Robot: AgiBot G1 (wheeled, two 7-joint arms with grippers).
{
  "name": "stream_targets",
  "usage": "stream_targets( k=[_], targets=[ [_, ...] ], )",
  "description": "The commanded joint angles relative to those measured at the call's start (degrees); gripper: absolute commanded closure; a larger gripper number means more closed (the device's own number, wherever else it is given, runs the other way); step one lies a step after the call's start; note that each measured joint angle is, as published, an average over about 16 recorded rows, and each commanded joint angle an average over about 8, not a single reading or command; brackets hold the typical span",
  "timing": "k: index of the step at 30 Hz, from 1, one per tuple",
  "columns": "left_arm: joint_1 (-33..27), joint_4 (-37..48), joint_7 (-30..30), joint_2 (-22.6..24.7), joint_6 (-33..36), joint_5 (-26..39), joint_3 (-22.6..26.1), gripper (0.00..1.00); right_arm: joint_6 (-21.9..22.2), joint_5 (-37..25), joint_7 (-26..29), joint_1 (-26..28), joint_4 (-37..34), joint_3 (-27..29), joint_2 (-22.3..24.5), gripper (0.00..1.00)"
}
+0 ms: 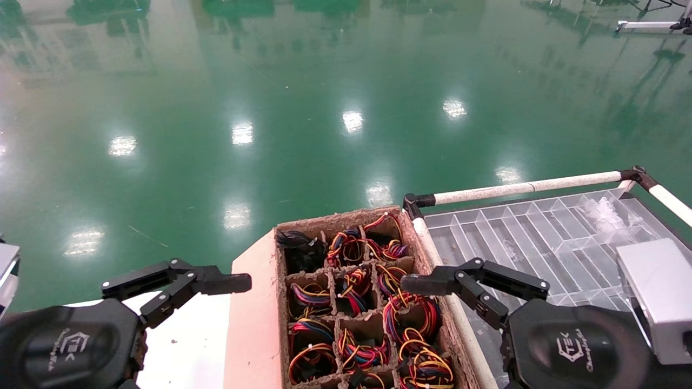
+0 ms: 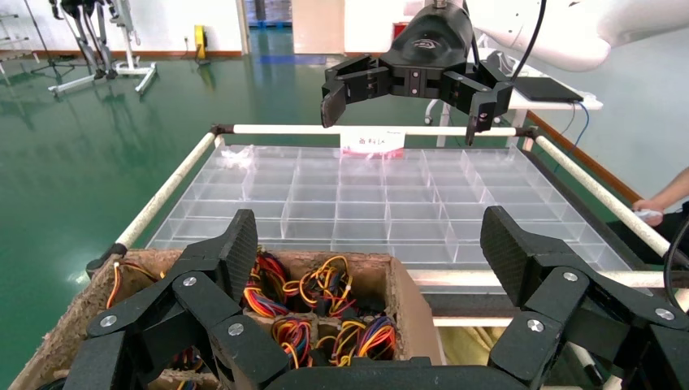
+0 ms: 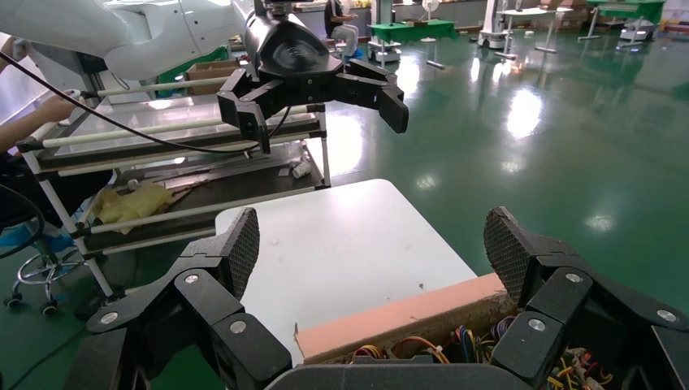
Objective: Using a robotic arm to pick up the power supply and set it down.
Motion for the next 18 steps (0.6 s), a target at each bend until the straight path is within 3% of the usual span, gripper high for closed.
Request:
stream_targets(
  k=[1,9,10,16,18],
  targets=[
    [0.0,0.0,0.0,0.0,0.0,0.0,0.0,0.00,0.0,0.0,0.0,0.0,0.0,0.0,0.0,0.00],
    [0.0,0.0,0.0,0.0,0.0,0.0,0.0,0.03,0.0,0.0,0.0,0.0,0.0,0.0,0.0,0.00],
    [0.0,0.0,0.0,0.0,0.0,0.0,0.0,0.11,0.0,0.0,0.0,0.0,0.0,0.0,0.0,0.00],
    [0.0,0.0,0.0,0.0,0.0,0.0,0.0,0.86,0.0,0.0,0.0,0.0,0.0,0.0,0.0,0.00],
    [0.0,0.0,0.0,0.0,0.0,0.0,0.0,1.00,0.0,0.0,0.0,0.0,0.0,0.0,0.0,0.00]
  ],
)
